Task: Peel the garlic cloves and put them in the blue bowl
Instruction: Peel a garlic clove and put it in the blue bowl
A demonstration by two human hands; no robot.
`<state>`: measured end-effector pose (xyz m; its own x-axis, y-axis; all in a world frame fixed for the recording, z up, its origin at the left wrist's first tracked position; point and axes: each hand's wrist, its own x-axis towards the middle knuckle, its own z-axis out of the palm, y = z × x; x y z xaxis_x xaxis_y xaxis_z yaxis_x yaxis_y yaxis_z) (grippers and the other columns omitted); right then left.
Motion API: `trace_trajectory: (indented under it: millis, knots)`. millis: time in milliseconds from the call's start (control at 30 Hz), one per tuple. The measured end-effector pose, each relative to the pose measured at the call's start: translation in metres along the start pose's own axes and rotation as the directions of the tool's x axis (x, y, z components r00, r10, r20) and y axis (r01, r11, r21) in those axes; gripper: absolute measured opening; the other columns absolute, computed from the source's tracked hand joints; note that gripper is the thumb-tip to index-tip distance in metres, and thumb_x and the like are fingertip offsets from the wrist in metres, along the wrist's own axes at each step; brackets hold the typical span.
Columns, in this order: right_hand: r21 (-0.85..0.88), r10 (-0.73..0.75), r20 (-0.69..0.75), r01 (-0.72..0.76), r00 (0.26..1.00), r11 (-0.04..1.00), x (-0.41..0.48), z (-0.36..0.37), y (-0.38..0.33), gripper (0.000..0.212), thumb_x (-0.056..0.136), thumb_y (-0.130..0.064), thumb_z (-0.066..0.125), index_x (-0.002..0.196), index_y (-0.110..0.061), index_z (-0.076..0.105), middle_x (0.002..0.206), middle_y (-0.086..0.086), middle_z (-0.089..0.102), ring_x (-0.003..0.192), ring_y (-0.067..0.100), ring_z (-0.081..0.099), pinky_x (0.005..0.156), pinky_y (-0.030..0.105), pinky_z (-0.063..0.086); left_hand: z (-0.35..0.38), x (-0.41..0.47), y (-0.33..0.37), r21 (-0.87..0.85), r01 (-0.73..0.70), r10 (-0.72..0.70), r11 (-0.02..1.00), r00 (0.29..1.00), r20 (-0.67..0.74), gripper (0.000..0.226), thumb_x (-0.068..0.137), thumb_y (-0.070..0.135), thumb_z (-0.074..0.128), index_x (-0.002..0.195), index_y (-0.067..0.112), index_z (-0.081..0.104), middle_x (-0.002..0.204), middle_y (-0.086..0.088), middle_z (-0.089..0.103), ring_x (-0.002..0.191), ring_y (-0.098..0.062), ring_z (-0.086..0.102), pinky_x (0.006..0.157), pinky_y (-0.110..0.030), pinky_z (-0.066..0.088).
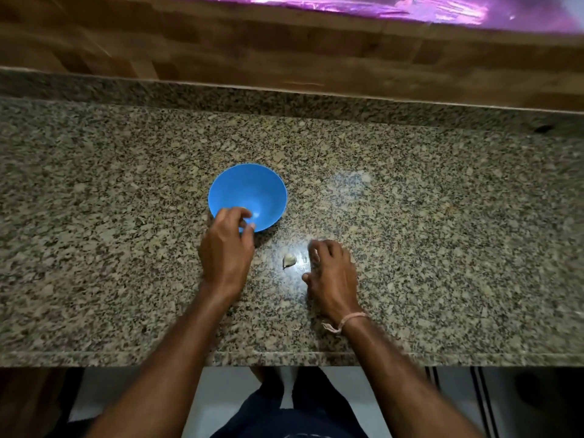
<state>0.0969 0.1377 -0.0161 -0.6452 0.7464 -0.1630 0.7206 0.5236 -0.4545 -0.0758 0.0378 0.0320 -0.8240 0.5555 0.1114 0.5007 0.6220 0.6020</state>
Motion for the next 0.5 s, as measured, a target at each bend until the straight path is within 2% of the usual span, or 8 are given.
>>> trace_trajectory:
  millis: [33, 100, 167, 200, 267, 367, 433, 500]
  knots:
    - [0.077, -0.036, 0.004, 0.035, 0.999, 0.996, 0.002, 0.002, -0.002, 0.064, 0.092, -0.018, 0.075, 0.15, -0.023, 0.049, 0.151, 0.0, 0.044, 0.126, 0.014, 0.043, 0.104, 0.021, 0.04, 0.004, -0.016, -0.002, -0.058, 0.007, -0.006, 0.998, 1.0, 0.015, 0.013, 0.096, 0.02, 0.071, 0.109, 0.022, 0.069, 0.104, 0.005, 0.068, 0.084, -0.009, 0.058, 0.068, -0.029, 0.044]
    - [0.158, -0.134, 0.04, 0.126, 0.99, 0.979, 0.008, 0.007, -0.006, 0.053, 0.097, -0.012, 0.067, 0.147, -0.024, 0.053, 0.143, 0.002, 0.049, 0.117, 0.007, 0.05, 0.094, 0.012, 0.038, 0.015, -0.045, -0.008, -0.153, 0.097, -0.076, 0.983, 0.988, 0.136, 0.009, 0.098, 0.024, 0.068, 0.107, 0.026, 0.069, 0.103, 0.008, 0.069, 0.083, -0.007, 0.063, 0.071, -0.029, 0.053]
    - [0.224, -0.178, 0.063, 0.16, 0.982, 0.961, 0.013, 0.013, -0.007, 0.039, 0.1, -0.012, 0.063, 0.136, -0.025, 0.061, 0.129, -0.002, 0.055, 0.106, -0.009, 0.051, 0.086, 0.005, 0.037, 0.03, -0.062, -0.013, -0.213, 0.22, -0.156, 0.952, 0.947, 0.28, 0.02, 0.099, 0.022, 0.067, 0.119, 0.023, 0.07, 0.113, 0.005, 0.071, 0.09, -0.007, 0.065, 0.08, -0.028, 0.054]
    - [0.236, -0.189, 0.064, 0.169, 0.98, 0.957, 0.014, 0.014, -0.008, 0.031, 0.101, -0.013, 0.063, 0.129, -0.027, 0.064, 0.121, -0.006, 0.056, 0.102, -0.01, 0.051, 0.082, 0.005, 0.039, 0.036, -0.066, -0.013, -0.229, 0.272, -0.185, 0.935, 0.922, 0.341, 0.028, 0.1, 0.019, 0.065, 0.128, 0.02, 0.069, 0.118, 0.004, 0.07, 0.095, -0.008, 0.065, 0.084, -0.026, 0.051]
    - [0.256, -0.214, 0.047, 0.196, 0.976, 0.947, 0.017, 0.018, -0.007, 0.024, 0.098, -0.011, 0.065, 0.117, -0.026, 0.067, 0.11, -0.011, 0.056, 0.097, -0.001, 0.053, 0.079, 0.012, 0.044, 0.044, -0.067, -0.01, -0.269, 0.386, -0.254, 0.882, 0.872, 0.419, 0.033, 0.102, 0.019, 0.063, 0.135, 0.018, 0.066, 0.122, 0.003, 0.069, 0.103, -0.01, 0.065, 0.089, -0.027, 0.051]
    - [0.313, -0.253, 0.018, 0.235, 0.967, 0.92, 0.018, 0.017, -0.002, 0.024, 0.093, -0.006, 0.071, 0.111, -0.021, 0.069, 0.102, -0.009, 0.057, 0.092, 0.009, 0.058, 0.074, 0.02, 0.049, 0.055, -0.064, -0.001, -0.387, 0.596, -0.371, 0.703, 0.772, 0.516, 0.021, 0.103, 0.024, 0.063, 0.122, 0.018, 0.072, 0.106, 0.0, 0.078, 0.091, -0.012, 0.073, 0.084, -0.035, 0.06]
    - [0.433, -0.262, 0.021, 0.227, 0.965, 0.872, 0.013, 0.012, -0.002, 0.028, 0.093, 0.0, 0.069, 0.114, -0.018, 0.071, 0.104, -0.008, 0.059, 0.093, 0.006, 0.061, 0.077, 0.019, 0.053, 0.056, -0.064, 0.006, -0.479, 0.66, -0.398, 0.579, 0.741, 0.541, 0.023, 0.101, 0.024, 0.068, 0.118, 0.009, 0.073, 0.092, -0.004, 0.079, 0.078, -0.011, 0.074, 0.07, -0.03, 0.058]
    - [0.6, -0.206, 0.028, 0.149, 0.978, 0.786, 0.006, 0.003, -0.002, 0.038, 0.091, 0.004, 0.071, 0.122, -0.017, 0.07, 0.107, -0.005, 0.063, 0.097, 0.004, 0.063, 0.082, 0.018, 0.055, 0.052, -0.066, 0.009, -0.554, 0.688, -0.406, 0.469, 0.725, 0.557, 0.023, 0.098, 0.022, 0.072, 0.115, 0.006, 0.074, 0.09, -0.009, 0.079, 0.075, -0.013, 0.073, 0.066, -0.026, 0.056]
